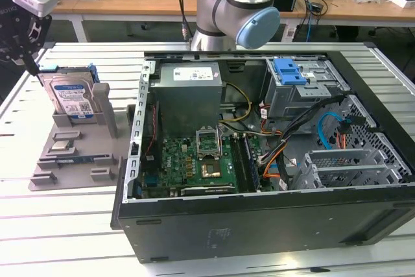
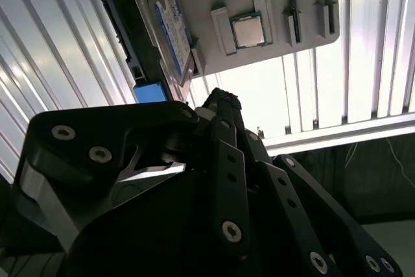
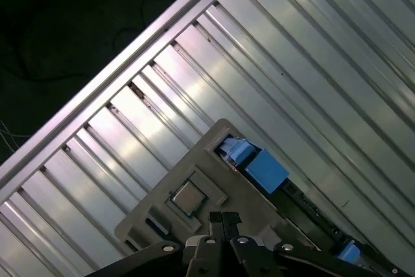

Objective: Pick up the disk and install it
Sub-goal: 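Pick up the disk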

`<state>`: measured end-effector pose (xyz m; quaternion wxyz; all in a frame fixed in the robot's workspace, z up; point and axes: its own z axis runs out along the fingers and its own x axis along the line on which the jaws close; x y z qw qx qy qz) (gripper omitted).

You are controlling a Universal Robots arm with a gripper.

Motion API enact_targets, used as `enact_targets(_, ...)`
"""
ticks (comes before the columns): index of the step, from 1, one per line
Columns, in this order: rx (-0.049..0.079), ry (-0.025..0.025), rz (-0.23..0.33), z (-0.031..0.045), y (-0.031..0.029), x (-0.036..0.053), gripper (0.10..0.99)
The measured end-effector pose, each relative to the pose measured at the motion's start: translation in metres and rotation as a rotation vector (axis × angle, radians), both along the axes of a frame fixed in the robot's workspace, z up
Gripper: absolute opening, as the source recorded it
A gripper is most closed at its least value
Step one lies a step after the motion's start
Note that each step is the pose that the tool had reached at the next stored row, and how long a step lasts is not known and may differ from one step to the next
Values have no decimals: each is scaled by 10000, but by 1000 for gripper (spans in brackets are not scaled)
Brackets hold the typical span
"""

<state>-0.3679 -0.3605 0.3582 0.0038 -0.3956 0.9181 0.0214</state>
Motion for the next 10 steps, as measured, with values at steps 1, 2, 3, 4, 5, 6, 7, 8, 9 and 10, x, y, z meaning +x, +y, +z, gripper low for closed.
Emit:
enact_targets(1, 0, 1, 150, 0, 0, 0, 106)
enact_targets(2, 0, 0, 350, 0, 0, 0, 106)
enact_targets(3, 0, 0, 459, 0, 0, 0, 106)
enact_targets(4, 0, 0, 576, 0, 0, 0, 106)
enact_targets(5, 0, 0, 757, 0, 0, 0, 106)
enact_targets(6, 0, 0, 875, 0, 0, 0, 106)
enact_targets(7, 0, 0, 973, 0, 0, 0, 106)
enact_targets(8, 0, 0, 1103, 0, 0, 0, 106)
enact_targets(9, 0, 0, 1192, 0, 0, 0, 106)
enact_targets(10, 0, 1, 1327, 0, 0, 0, 106)
